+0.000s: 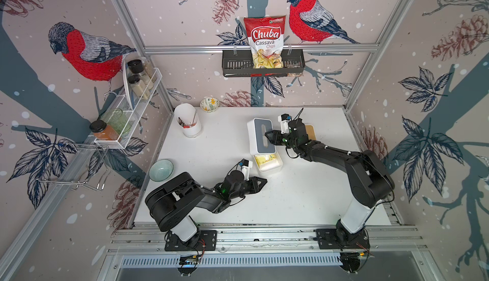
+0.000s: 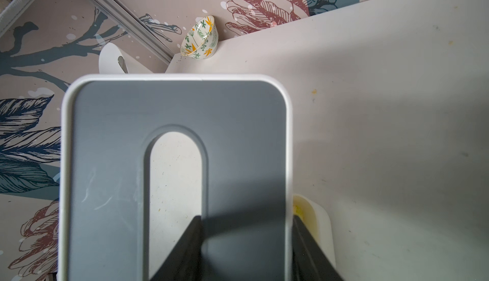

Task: Put the tissue paper into the tissue box
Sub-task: Adjust the tissue box at the center of the board.

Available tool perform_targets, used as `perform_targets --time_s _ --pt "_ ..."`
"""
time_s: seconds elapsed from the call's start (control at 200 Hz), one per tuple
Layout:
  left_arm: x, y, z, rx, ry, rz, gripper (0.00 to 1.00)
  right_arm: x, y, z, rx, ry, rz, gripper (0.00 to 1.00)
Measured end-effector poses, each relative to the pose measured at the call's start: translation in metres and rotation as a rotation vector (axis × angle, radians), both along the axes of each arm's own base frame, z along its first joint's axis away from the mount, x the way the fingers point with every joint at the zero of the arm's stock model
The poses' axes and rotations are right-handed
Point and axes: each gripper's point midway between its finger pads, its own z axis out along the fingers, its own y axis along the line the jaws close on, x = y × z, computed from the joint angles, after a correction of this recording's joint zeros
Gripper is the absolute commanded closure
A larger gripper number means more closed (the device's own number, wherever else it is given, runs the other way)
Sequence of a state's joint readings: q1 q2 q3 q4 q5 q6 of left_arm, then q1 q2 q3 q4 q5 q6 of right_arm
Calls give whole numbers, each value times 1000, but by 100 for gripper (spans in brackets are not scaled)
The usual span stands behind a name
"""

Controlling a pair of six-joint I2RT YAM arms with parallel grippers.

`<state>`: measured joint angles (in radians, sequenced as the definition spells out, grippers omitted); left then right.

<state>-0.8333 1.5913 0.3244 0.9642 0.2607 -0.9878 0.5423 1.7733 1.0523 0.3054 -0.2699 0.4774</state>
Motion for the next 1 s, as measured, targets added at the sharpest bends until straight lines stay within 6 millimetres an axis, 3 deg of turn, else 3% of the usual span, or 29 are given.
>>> perform_targets --time_s 0.205,0.535,0.77,0.87,1.0 --pt "12 5 -2 57 -23 60 74 1 -9 -16 10 51 -14 90" --pt "19 12 -17 139 -21 96 75 -8 -15 -13 13 53 -13 90" --pt "21 14 -15 149 -37 104 73 -11 -17 -11 8 62 -13 88" --pt "21 13 -1 126 -67 99 72 -7 -15 9 15 49 -9 86" --pt "19 18 39 91 -154 104 72 -1 -10 73 46 -59 14 84"
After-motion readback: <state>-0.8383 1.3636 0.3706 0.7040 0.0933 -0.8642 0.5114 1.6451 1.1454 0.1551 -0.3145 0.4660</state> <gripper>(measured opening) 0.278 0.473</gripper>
